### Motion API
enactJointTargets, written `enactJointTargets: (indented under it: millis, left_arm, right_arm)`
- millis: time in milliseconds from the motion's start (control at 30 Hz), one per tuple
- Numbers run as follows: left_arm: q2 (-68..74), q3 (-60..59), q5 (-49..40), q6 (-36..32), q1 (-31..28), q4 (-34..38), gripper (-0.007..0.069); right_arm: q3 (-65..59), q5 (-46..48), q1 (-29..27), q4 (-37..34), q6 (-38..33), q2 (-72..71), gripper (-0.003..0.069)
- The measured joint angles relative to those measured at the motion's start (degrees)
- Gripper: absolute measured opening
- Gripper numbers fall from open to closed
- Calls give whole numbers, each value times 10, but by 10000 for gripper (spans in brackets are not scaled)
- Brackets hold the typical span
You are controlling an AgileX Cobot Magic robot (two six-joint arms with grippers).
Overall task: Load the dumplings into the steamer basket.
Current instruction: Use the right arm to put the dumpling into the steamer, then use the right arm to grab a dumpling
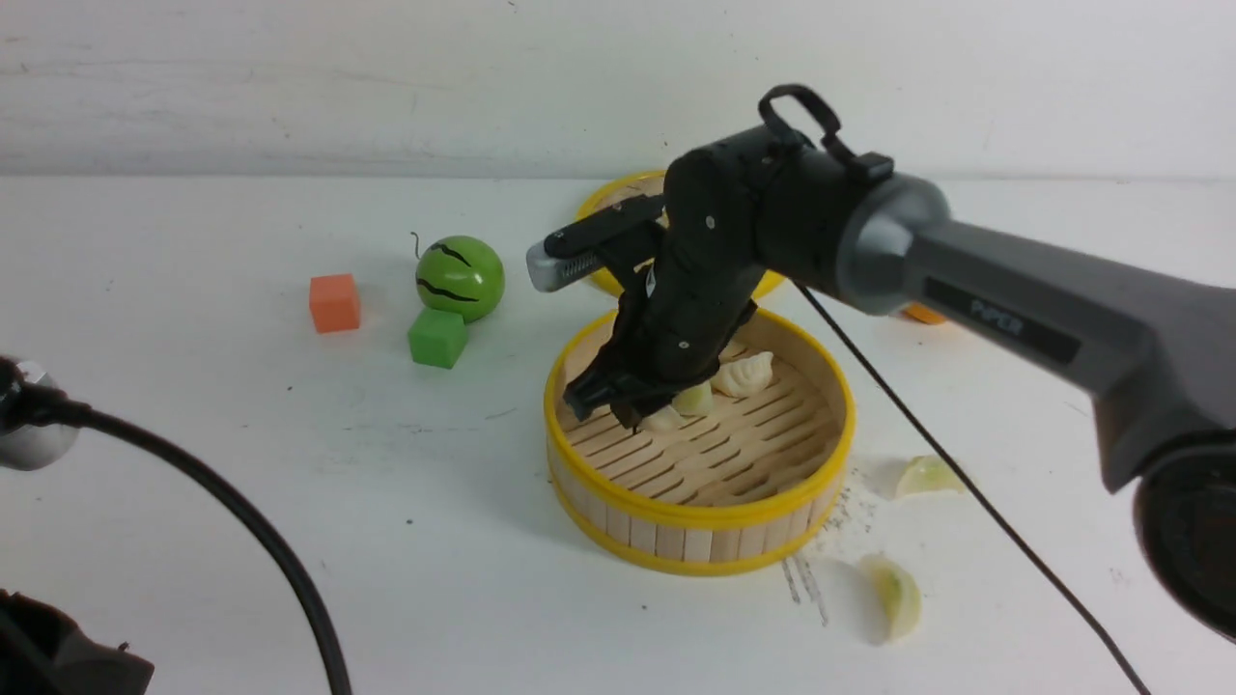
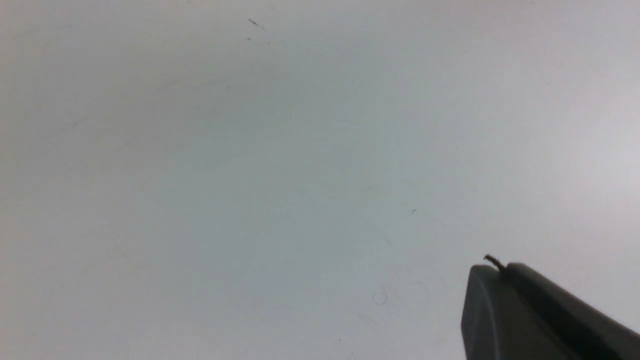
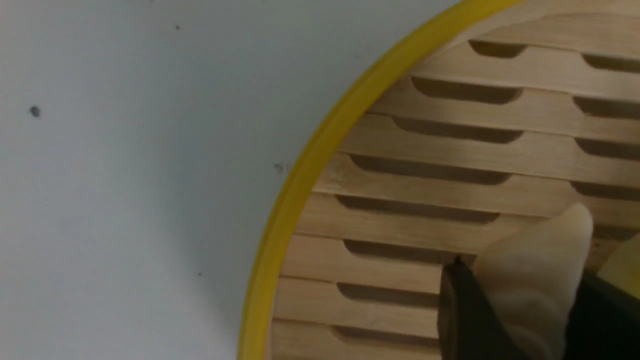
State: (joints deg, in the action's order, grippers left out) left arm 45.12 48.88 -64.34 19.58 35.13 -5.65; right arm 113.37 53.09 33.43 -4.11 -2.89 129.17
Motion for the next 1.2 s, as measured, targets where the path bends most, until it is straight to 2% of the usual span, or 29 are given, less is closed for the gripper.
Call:
enactJointTargets:
  millis: [200, 367, 467, 567, 667, 800, 833, 867, 933, 1000, 1033, 1067, 1200]
  left_arm:
    - [0, 0, -1, 0, 0, -11, -14]
    - [0, 0, -2, 0, 0, -15, -14]
    - [0, 0, -2, 0, 0, -15, -14]
    - [0, 0, -2, 0, 0, -15, -14]
    - [0, 0, -3, 0, 0, -15, -14]
    - [0, 0, -3, 0, 0, -14, -14]
    - [0, 0, -3, 0, 0, -14, -14]
    - [0, 0, -3, 0, 0, -12, -14]
    - [0, 0, -3, 0, 0, -11, -14]
    - [0, 0, -3, 0, 0, -10, -14]
    - [0, 0, -3, 0, 0, -10, -14]
    - [0, 0, -3, 0, 0, -10, -14]
    - [0, 0, -6, 0, 0, -6, -14]
  right_arm:
    - [6, 1, -1, -7, 11, 17, 215]
    - [28, 89, -2, -8, 29, -11, 401]
    - [24, 156, -3, -8, 13, -84, 506]
    - [-21, 165, -7, -13, 0, -165, 552]
    - [-122, 166, -17, -17, -2, -254, 566]
    - [-348, 97, -57, -18, 16, -375, 569]
    - [-367, 86, -64, -17, 18, -383, 569]
    - [-442, 35, -84, -16, 35, -410, 569]
    - [-498, -15, -98, -16, 48, -414, 569]
    - [-542, -75, -106, -16, 58, -403, 569]
    - [-542, -75, -106, -16, 58, -403, 569]
    - [-562, -128, -107, -17, 66, -378, 569]
    - [-570, -192, -107, -18, 71, -324, 569]
